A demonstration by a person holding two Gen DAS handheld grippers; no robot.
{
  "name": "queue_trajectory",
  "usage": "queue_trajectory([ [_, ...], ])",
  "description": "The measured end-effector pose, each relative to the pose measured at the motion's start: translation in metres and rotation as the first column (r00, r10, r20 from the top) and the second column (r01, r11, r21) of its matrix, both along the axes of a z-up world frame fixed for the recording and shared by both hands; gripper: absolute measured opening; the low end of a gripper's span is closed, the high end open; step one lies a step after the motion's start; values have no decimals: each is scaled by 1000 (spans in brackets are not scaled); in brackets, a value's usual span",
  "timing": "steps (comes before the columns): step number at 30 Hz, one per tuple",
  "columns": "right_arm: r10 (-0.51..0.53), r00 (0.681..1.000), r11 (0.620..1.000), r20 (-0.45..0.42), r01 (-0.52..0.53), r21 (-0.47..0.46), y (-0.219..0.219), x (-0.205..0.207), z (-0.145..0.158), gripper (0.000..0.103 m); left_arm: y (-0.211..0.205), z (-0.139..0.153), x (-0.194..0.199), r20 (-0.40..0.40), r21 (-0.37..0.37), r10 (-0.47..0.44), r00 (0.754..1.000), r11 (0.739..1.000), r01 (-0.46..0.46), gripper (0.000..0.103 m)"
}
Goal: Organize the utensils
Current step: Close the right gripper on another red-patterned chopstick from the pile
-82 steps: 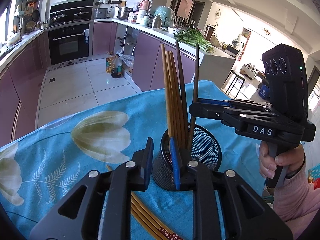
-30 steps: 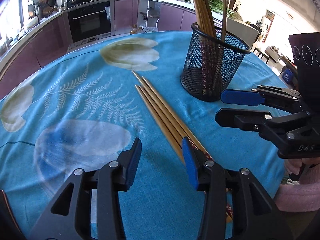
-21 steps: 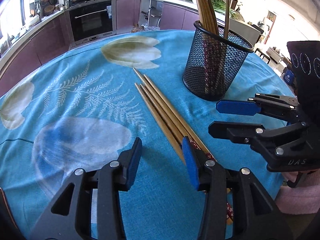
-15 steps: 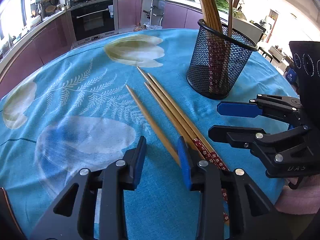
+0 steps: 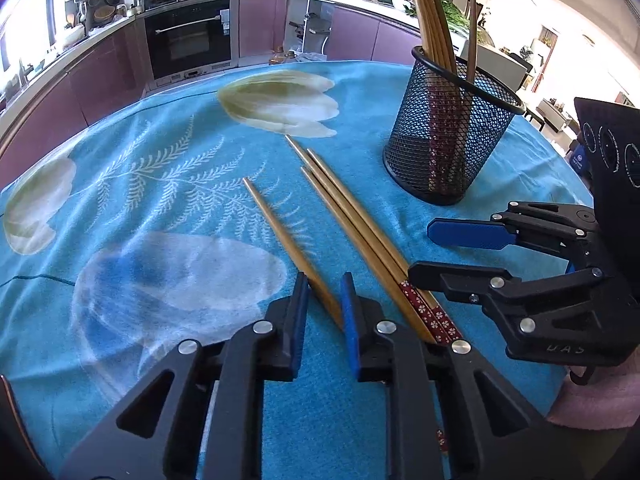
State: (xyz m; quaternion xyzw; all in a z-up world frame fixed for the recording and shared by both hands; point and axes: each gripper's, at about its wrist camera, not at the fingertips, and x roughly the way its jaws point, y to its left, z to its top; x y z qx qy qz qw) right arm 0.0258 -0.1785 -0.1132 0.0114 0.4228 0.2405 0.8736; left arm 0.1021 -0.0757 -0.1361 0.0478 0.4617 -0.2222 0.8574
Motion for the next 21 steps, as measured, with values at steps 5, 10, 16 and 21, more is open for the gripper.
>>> queue_trajectory([
  [5,-2,1000,1000,-1,2,-14,2,1,0,36,1,-1,1,0,-8,0,1000,1000,0,17],
  [10,-5,1000,999,7,5,-43,8,0,0,35,3,0,2,-6,-15,4,1000,1000,-5,18],
  [16,-9,1000,998,8,10,-60,11,2,1,35,3,-1,5,-5,-19,5,1000,1000,-5,18],
  [21,-17,1000,994,17,18,-108,18,5,0,29,0,-1,7,-1,-14,3,1000,1000,-3,18],
])
